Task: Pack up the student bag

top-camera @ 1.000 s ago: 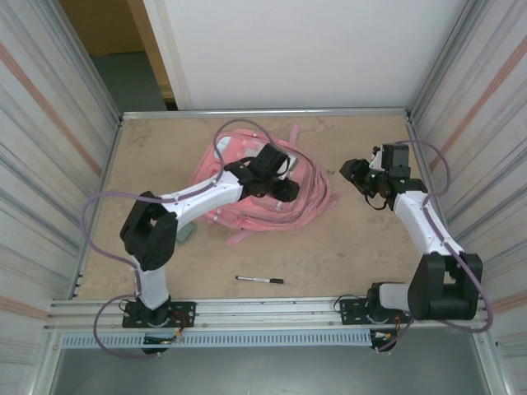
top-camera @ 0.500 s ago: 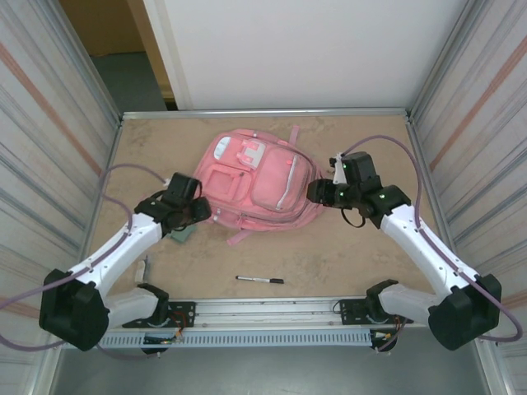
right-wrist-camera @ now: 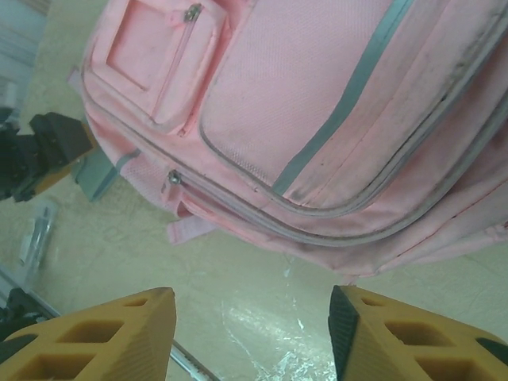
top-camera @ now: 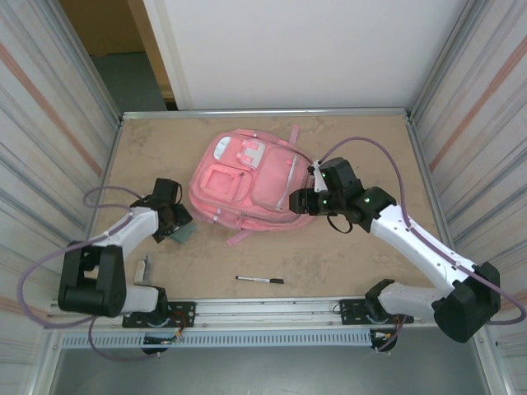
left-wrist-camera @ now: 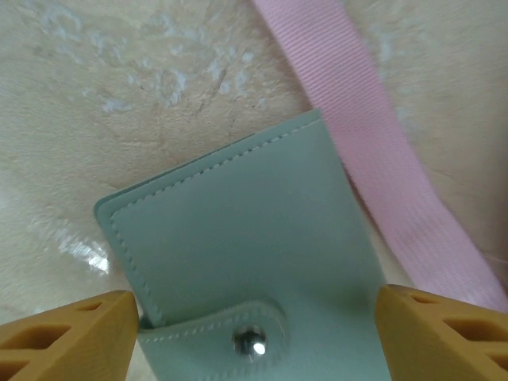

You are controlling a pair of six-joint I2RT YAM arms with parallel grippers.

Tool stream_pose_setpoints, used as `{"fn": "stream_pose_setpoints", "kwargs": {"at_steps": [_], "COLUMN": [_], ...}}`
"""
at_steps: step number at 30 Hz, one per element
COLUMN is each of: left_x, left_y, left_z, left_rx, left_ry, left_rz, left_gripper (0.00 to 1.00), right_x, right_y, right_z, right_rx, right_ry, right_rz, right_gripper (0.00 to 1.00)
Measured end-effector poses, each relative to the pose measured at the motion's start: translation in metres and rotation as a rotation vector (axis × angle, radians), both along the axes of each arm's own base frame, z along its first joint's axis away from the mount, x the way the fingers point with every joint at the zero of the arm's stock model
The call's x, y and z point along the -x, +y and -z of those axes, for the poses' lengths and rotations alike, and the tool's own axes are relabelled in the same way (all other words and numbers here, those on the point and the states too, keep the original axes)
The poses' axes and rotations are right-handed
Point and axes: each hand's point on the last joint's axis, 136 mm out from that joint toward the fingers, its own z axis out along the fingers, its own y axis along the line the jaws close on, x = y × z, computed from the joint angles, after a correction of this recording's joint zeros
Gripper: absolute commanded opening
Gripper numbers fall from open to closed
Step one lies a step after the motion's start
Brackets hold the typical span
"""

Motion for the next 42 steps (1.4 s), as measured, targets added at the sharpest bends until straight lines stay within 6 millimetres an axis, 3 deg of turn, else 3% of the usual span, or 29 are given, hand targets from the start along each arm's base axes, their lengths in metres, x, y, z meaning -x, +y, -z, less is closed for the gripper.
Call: {"fn": "stream_pose_setpoints", "kwargs": {"at_steps": [4,7,13,18,26,30,36,42], "left_x": [-0.009,-0.004,0.053,0.09,0.137,0.142,0.148,0.153], "left_y": [-0.006,-0.017,-0.065,-0.092,-0.116,-0.116,-0.097,-0.068], "left_z": [0.003,0.003,0.003,0.005,-0.004,-0.017,-0.033,-0.018], "left_rx": [0.032,0.048,0.101,0.156,0.133,0.126,0.155,0.208], "left_ry": [-0.009,-0.04,-0.035,-0.03,0.09,0.108,0.096,0.076], "left_rz": [0.003,0.016,0.132,0.206,0.373,0.371,0.269,0.129], "left_gripper": [0.7,0.68,0.66,0.65,0.63,0.63,0.43,0.27], "right_x": [0.002,0.003,0.009,0.021,0.063,0.087,0.107,0.119], "right_y": [0.006,0.012,0.039,0.078,0.126,0.153,0.186,0.214], "right_z": [0.0,0.001,0.007,0.018,0.077,0.104,0.122,0.152], "right_rx": [0.007,0.009,0.007,-0.005,0.015,0.05,0.038,0.048], "right_ry": [0.0,0.006,0.035,0.083,0.278,0.353,0.403,0.461], "right_rz": [-0.016,-0.033,-0.108,-0.221,-0.407,-0.492,-0.546,-0.584], "right_gripper": [0.54,0.54,0.54,0.55,0.48,0.47,0.42,0.4]}}
